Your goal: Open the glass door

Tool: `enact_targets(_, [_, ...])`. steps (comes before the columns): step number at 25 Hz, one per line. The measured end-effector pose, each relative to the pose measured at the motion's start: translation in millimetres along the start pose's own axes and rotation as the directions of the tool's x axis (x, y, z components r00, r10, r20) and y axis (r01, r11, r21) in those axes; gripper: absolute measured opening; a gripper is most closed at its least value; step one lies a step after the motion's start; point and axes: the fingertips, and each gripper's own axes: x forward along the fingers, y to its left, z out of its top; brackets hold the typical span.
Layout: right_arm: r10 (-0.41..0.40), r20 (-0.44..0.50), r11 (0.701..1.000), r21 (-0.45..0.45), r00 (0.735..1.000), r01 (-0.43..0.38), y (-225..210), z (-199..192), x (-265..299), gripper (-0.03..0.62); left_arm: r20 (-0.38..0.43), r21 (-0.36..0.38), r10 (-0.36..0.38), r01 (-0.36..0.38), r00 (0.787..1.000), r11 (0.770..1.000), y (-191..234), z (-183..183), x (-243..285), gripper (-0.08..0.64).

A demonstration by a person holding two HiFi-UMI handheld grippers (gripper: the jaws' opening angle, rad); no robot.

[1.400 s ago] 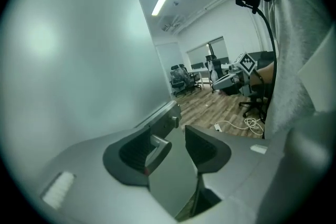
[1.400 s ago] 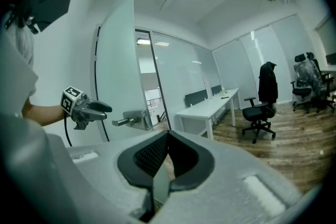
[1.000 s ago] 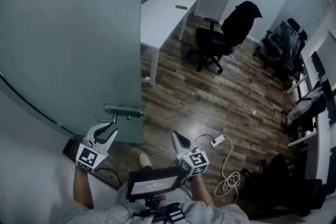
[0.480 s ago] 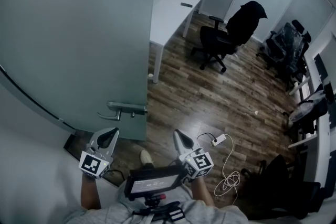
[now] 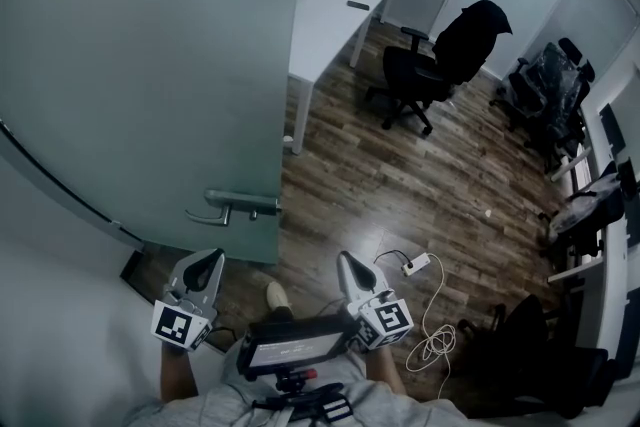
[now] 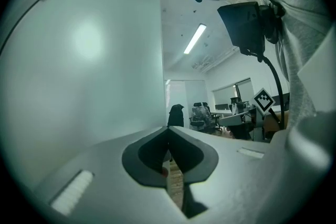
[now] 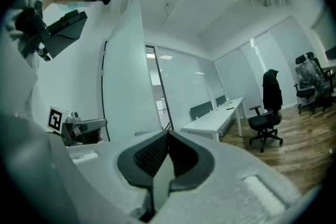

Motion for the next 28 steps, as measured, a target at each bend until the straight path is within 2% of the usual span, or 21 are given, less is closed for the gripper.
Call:
enact_targets(7, [0.015, -0.005, 1.0, -0.015, 1.0, -0.015, -2.9, -7.2, -0.4, 0.002, -0.006, 0.015, 0.021, -0.021, 1.0, 1.0, 7.9, -1.3, 3.4, 0.003])
enact_targets(28, [0.029, -0.014, 0.999, -0.029, 0.999, -0.029, -0.6, -10.1, 4.7, 0.002, -0.027, 0.03, 0.011, -0.01, 1.0, 0.999, 7.1, -7.5, 4.8, 0.003])
